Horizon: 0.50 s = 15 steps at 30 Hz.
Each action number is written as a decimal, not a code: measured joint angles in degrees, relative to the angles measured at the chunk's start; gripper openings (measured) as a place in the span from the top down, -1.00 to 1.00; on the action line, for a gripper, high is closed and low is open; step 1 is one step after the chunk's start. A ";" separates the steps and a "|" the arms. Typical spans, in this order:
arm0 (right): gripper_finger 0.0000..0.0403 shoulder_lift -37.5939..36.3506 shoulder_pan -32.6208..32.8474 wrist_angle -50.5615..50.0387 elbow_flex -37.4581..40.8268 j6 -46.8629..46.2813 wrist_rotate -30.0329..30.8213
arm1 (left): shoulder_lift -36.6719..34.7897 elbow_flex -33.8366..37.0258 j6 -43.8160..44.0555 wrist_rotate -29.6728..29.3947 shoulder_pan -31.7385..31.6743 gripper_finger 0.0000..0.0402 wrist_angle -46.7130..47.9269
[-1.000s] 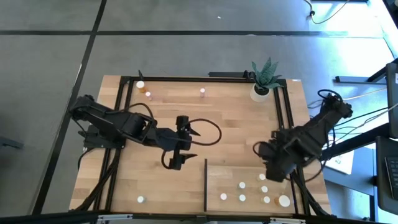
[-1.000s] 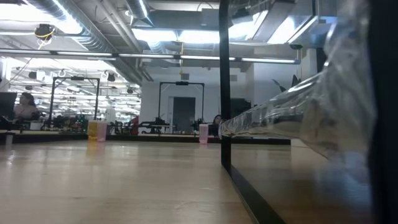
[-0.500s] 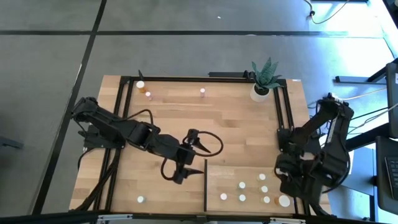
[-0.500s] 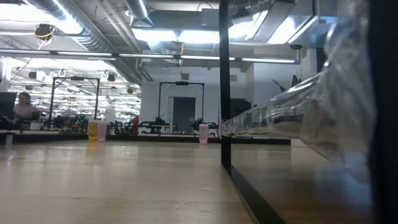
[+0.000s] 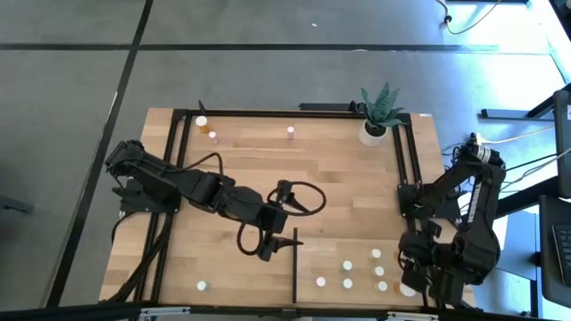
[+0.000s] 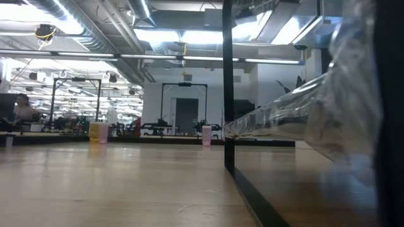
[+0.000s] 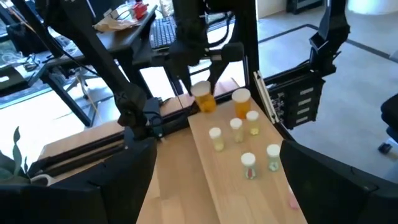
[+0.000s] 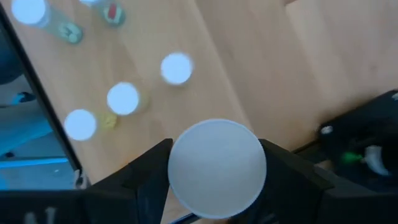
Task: Pick and place medicine bottles onto shelf by color
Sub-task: Put the orange pill bottle on the shelf aligned with the other orange pill bottle
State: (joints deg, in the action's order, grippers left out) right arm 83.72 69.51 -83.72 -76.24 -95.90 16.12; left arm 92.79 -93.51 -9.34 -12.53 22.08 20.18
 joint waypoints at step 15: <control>-0.12 -0.23 2.07 15.25 13.13 -2.19 -3.04 | 0.03 -0.02 0.12 0.07 -0.06 -0.67 1.25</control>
State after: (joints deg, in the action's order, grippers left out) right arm 83.50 71.57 -68.46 -63.10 -98.10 13.08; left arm 92.82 -93.54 -9.21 -12.47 22.02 21.43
